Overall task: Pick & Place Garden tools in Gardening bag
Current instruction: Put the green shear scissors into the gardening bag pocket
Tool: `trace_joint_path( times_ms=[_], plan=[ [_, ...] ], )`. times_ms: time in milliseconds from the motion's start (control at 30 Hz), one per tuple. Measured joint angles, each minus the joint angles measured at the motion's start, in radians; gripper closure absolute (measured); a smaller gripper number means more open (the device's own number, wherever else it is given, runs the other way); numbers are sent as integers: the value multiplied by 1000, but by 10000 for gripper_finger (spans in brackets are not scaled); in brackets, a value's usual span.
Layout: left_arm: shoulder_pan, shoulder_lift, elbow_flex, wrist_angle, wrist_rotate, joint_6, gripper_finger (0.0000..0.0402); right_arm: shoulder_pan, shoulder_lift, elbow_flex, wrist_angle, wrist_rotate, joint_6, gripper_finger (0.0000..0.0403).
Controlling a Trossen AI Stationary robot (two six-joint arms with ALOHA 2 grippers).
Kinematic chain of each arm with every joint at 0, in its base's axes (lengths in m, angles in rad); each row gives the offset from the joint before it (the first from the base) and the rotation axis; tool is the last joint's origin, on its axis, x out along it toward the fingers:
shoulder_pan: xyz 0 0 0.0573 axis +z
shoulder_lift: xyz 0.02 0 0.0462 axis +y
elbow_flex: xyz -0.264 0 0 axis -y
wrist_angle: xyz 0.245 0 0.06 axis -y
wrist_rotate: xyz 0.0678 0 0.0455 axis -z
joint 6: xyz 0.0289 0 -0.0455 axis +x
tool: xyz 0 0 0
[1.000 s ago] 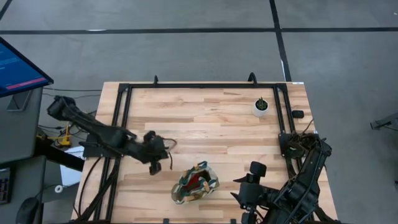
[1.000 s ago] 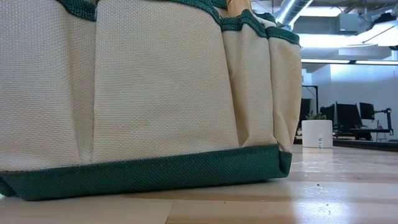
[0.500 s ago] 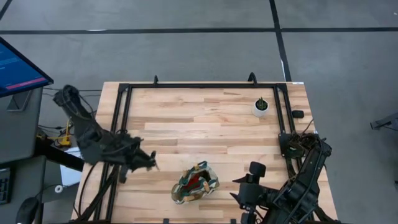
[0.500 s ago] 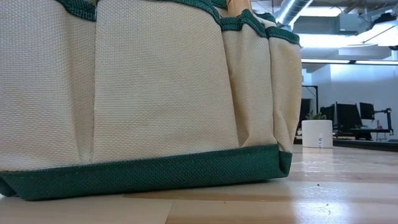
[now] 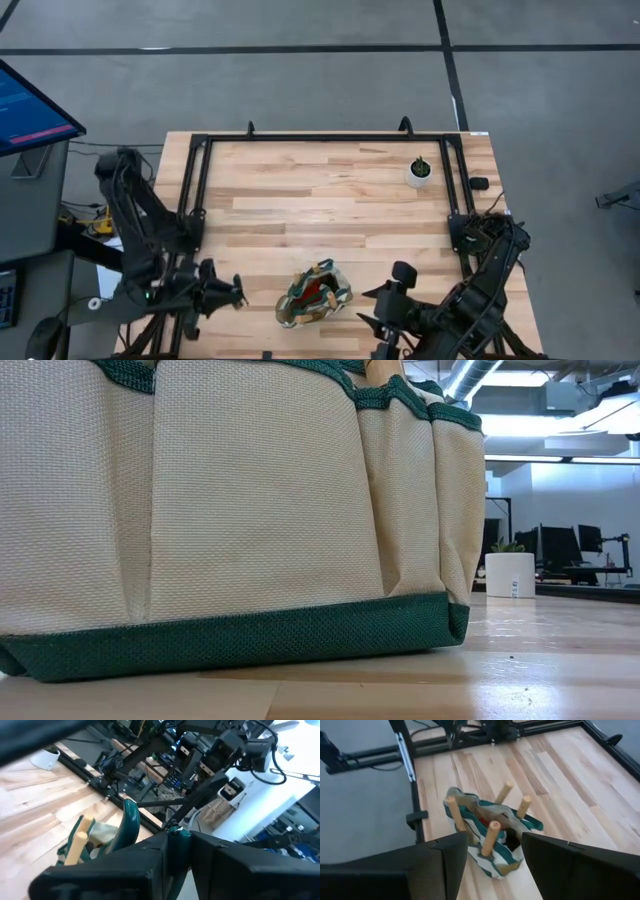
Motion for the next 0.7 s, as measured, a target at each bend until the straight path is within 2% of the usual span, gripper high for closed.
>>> trace_joint_path(
  times_ms=[267,433,600,700],
  plan=[
    [-33,163,5,149,-93,0,369,-17,0,0,95,0,2,223],
    [-32,259,51,176,-144,0,369,-36,0,0,118,2,42,223],
    [-29,346,115,184,-268,1,369,-54,0,0,122,0,78,223],
    [-4,387,144,194,-270,0,369,-57,0,0,124,0,69,223]
  ],
)
